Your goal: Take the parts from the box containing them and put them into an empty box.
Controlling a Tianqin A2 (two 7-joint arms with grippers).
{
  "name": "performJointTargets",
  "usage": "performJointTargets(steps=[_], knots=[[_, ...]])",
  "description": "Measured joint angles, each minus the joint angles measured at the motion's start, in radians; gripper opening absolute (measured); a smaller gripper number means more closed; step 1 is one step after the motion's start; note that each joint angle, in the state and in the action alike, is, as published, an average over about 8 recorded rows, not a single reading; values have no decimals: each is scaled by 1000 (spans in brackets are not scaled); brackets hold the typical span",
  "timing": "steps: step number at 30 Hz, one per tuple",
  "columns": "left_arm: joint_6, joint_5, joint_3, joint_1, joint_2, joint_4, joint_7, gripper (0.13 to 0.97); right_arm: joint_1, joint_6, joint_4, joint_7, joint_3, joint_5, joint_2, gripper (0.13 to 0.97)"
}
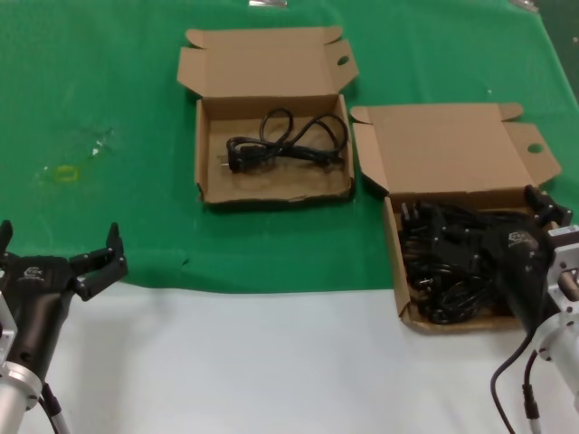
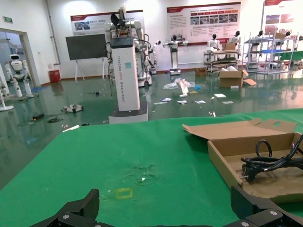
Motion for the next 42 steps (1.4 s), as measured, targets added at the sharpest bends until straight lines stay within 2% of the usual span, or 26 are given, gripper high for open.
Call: performJointTargets(steps=[42], knots=[[0, 0, 0, 0, 0, 0, 0, 966, 0, 0, 0, 0, 0, 0, 0, 966]])
